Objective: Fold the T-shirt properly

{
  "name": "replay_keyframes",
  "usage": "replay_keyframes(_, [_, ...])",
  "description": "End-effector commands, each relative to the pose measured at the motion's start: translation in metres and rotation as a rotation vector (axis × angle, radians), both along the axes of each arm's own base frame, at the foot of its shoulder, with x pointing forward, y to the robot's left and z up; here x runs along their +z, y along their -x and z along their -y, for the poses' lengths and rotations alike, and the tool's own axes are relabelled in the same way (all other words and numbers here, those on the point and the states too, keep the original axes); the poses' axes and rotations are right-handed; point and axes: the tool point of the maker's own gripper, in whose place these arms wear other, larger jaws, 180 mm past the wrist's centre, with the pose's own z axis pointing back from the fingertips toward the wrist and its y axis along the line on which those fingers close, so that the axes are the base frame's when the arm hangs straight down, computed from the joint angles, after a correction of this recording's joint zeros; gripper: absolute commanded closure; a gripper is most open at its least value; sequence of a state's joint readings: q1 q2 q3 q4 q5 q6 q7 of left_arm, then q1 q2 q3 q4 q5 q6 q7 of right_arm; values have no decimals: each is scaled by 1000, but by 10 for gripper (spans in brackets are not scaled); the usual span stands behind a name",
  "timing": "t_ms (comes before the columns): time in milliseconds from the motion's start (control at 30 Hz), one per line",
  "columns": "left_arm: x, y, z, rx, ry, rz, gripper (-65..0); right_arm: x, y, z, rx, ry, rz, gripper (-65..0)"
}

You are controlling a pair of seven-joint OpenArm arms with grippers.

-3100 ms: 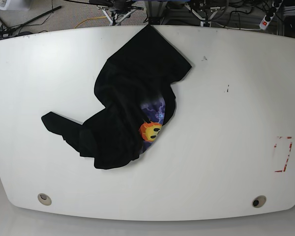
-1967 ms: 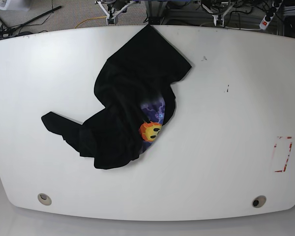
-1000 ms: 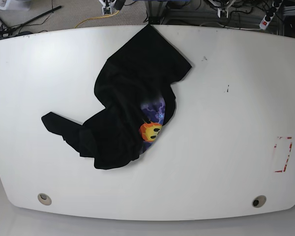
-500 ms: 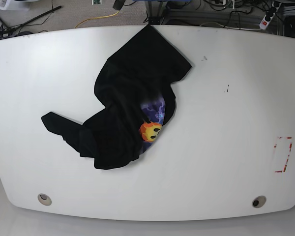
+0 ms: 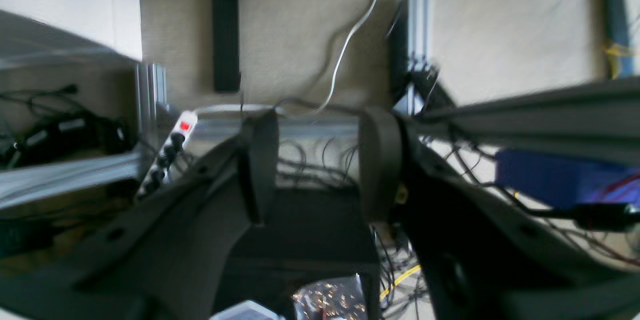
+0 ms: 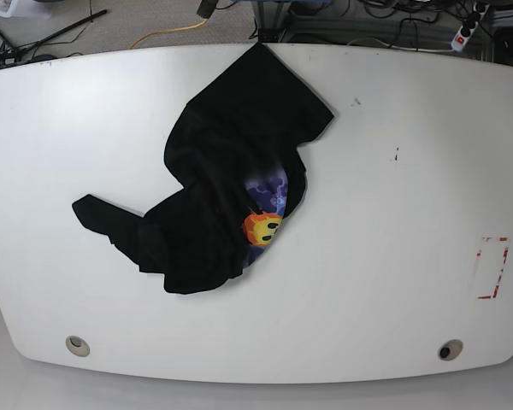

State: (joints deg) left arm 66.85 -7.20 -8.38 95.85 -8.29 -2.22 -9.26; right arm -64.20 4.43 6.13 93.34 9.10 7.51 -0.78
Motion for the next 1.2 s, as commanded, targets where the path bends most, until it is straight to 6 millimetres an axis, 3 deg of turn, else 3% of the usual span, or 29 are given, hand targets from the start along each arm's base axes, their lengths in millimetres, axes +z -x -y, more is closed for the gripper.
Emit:
replay_keyframes(0, [17, -3, -5, -5, 7, 32, -239, 16, 1, 1, 1, 1, 24, -13])
replay_keyframes(300, [60, -34, -2, -33, 65, 132, -237, 66, -32, 7, 17, 32, 148, -13])
replay_keyframes(433, [73, -47, -14, -33, 26, 178, -237, 81, -55, 5, 27, 32, 219, -13])
replay_keyframes(800, [86, -83, -10, -43, 31, 287, -240, 91, -128, 3, 43, 33, 411, -17])
replay_keyframes(1100, [93, -107, -1, -49, 52, 362, -242, 108, -198, 3, 43, 38, 594, -22])
replay_keyframes(1167, [96, -113, 0, -51, 54, 381, -243, 107, -212, 2, 49, 37, 591, -60])
